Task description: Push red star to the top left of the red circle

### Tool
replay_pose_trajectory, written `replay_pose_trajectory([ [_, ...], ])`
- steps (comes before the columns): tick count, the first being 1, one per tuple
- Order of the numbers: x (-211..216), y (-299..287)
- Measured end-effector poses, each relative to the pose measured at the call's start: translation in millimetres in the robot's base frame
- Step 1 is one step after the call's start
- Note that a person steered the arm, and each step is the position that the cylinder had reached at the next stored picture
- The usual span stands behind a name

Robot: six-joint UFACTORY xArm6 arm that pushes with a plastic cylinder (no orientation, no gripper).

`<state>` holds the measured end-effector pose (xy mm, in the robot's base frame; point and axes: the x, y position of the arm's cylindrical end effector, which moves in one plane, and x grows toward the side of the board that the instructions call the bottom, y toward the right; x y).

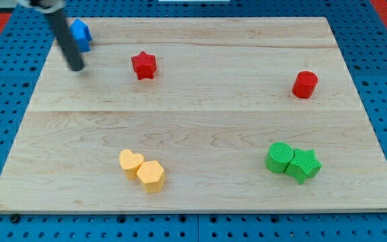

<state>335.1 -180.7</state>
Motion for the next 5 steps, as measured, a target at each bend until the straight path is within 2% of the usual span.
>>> replay_pose_trajectory([
  [1,-1.3,106.6],
  [2,-12.6,177.0],
  [3,25.3,162.1],
  [4,30.9,175.2],
  [5,15.5,150.2],
])
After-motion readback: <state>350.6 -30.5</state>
